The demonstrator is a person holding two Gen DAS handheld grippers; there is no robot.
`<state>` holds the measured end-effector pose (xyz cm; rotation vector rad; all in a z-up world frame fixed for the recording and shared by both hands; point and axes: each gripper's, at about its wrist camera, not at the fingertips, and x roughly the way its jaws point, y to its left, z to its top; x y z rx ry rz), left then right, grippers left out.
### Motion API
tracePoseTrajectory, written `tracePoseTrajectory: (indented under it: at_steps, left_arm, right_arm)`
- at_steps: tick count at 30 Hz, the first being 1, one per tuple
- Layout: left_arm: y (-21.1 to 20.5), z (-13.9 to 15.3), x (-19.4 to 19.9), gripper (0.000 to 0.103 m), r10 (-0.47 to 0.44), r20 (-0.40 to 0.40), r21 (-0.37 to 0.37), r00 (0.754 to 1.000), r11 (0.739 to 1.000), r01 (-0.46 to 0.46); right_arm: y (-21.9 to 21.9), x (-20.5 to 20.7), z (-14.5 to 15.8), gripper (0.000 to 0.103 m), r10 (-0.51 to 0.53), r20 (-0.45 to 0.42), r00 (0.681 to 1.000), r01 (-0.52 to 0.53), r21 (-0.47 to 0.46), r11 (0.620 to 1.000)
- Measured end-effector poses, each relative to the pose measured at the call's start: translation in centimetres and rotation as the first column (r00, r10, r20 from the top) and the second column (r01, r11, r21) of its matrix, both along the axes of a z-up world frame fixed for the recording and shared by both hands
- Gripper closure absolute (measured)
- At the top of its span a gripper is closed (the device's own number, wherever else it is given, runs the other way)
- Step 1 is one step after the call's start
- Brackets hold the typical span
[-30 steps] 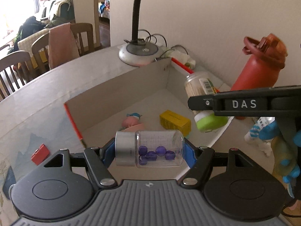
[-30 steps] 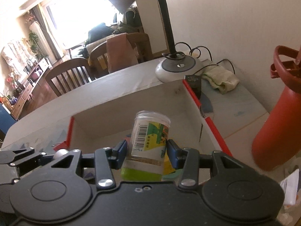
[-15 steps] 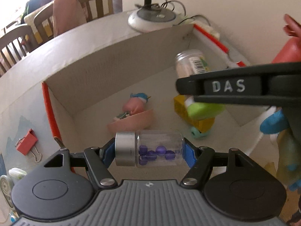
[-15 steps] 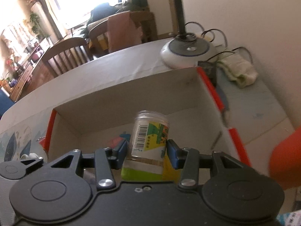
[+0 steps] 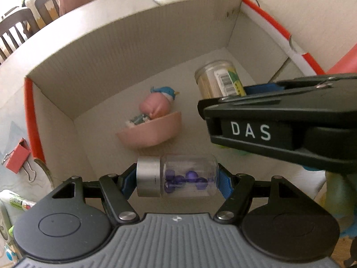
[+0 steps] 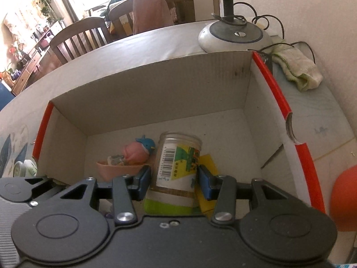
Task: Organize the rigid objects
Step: 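Open both grippers to drop the jar and pill vial into the box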
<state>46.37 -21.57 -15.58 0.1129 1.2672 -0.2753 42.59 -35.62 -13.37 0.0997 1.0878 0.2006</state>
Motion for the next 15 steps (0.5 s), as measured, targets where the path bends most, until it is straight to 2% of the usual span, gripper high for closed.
tracePoseTrajectory:
  at_steps: [6, 15]
  left_arm:
    - [-0.1, -0.7, 0.6, 0.032, 0.002, -0.068, 0.013, 0.998, 1.0, -0.001]
    - [-0.6, -0.9, 0.8, 0.032, 0.002, -0.089, 0.046, 0.996, 0.999, 0.002]
  right_arm:
    - [-0.3, 0.3, -0.1, 0.059, -0.007, -0.003, 1.0, 0.007, 0.007, 1.0]
    - [-1.1, 0.3, 0.3, 0.055, -0.045, -0.001, 0.999, 0.045, 0.009, 0.999]
